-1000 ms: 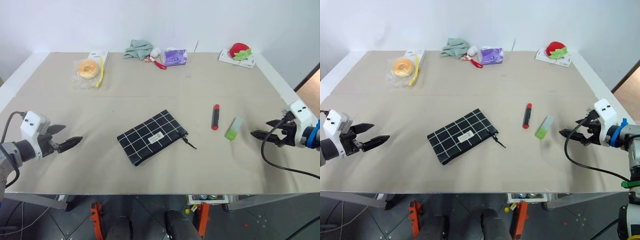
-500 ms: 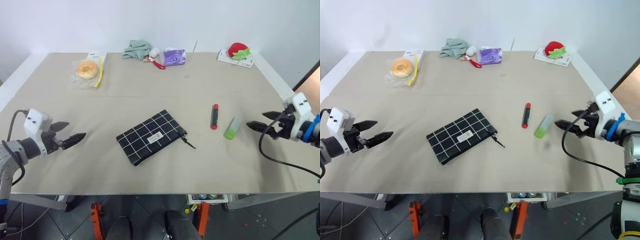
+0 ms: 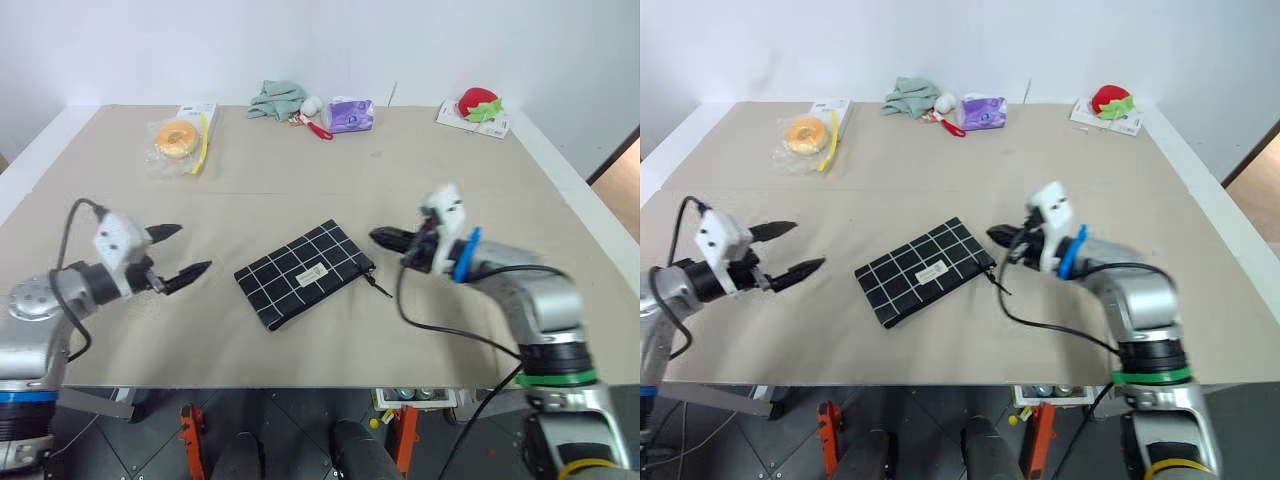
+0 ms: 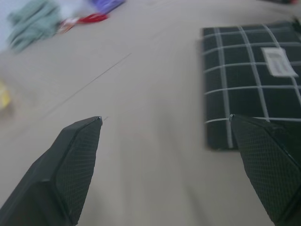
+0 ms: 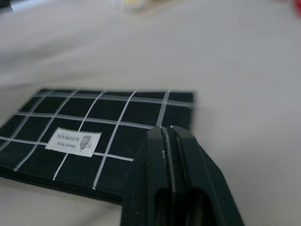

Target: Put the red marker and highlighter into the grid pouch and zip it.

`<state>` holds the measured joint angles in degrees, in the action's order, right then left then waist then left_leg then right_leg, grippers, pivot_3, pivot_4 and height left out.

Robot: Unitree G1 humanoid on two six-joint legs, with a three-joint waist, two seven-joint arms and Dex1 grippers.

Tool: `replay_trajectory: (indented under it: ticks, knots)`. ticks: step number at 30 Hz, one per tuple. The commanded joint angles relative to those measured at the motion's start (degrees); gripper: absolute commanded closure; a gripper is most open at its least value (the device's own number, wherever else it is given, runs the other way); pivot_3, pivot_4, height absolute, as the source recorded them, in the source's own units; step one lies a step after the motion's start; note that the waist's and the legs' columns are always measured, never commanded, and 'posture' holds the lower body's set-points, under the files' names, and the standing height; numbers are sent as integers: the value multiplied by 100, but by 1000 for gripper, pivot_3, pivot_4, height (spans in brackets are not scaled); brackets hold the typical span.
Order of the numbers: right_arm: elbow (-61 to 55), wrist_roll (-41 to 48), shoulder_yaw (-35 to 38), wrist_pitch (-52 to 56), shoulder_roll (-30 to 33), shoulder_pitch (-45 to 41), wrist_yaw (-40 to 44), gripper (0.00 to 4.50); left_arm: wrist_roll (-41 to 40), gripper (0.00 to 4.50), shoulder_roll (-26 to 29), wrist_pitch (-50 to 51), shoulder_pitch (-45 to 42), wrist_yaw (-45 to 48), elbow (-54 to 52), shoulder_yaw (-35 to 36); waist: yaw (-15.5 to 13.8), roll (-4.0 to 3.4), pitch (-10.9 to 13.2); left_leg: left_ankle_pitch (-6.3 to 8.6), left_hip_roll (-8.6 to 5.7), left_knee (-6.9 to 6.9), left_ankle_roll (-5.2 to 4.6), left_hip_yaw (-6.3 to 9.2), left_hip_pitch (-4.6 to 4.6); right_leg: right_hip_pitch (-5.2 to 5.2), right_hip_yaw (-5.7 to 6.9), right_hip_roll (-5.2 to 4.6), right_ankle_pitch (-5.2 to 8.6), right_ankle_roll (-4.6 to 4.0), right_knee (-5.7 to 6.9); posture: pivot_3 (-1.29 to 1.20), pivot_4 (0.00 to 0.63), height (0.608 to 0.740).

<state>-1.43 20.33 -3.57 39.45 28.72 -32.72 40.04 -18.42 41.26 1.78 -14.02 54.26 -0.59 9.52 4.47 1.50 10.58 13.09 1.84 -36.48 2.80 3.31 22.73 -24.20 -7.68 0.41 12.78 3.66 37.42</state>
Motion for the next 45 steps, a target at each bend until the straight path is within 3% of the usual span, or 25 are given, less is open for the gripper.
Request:
replay_trajectory:
  ticks: [1,8,16,26,36,37,39,45]
  knots:
    - [122,-409,-310,-121,-96,-79,-232,4453,713,0,90,-1297,-12,49,26,-266,-14,0,0,0,0,0,0,1,5,-3,1,0,-5,-9,-1,0,150,734]
    - [622,-1287,-1051,-326,-188,60,-495,4453,1929,0,135,-3745,27,-71,580,-1016,-13,18,-14,2,0,5,-3,1,7,-7,2,-1,-4,-14,-3,0,150,734]
    - [688,-1457,-1022,-361,-308,22,-548,4453,3341,0,213,-6063,-300,-931,1679,-1392,-17,24,-20,-13,1,-2,-24,0,-32,32,5,-1,-1,14,-3,0,150,734]
    - [515,-1500,-987,-207,-508,77,-600,4453,4889,0,-424,-6552,-1098,-2335,2807,-2118,-18,6,-53,-19,-4,-2,-35,2,-60,60,4,-1,-11,26,-4,0,150,734]
    - [372,-1520,-899,-101,-572,110,-640,4453,5260,0,-694,-6280,-1494,-2984,3183,-2707,-18,-35,-90,-20,-7,-2,-36,8,-73,78,4,-2,-7,32,-6,0,150,734]
    - [365,-1520,-890,-95,-570,114,-642,4500,5243,410,-688,-6278,-1502,-3007,3188,-2744,-18,-36,-91,-20,-8,-1,-36,8,-73,78,4,-2,-6,33,-6,0,150,734]
    - [358,-1521,-886,-89,-569,116,-644,4500,5222,775,-678,-6268,-1520,-3032,3197,-2802,-18,-37,-91,-20,-8,0,-36,8,-73,78,4,-2,-6,33,-6,0,150,734]
    - [327,-1505,-864,-71,-602,125,-664,4500,5016,3549,-675,-6016,-1543,-2943,3185,-2961,-19,-54,-102,-20,-9,1,-35,9,-70,78,4,-3,-5,33,-12,0,150,734]
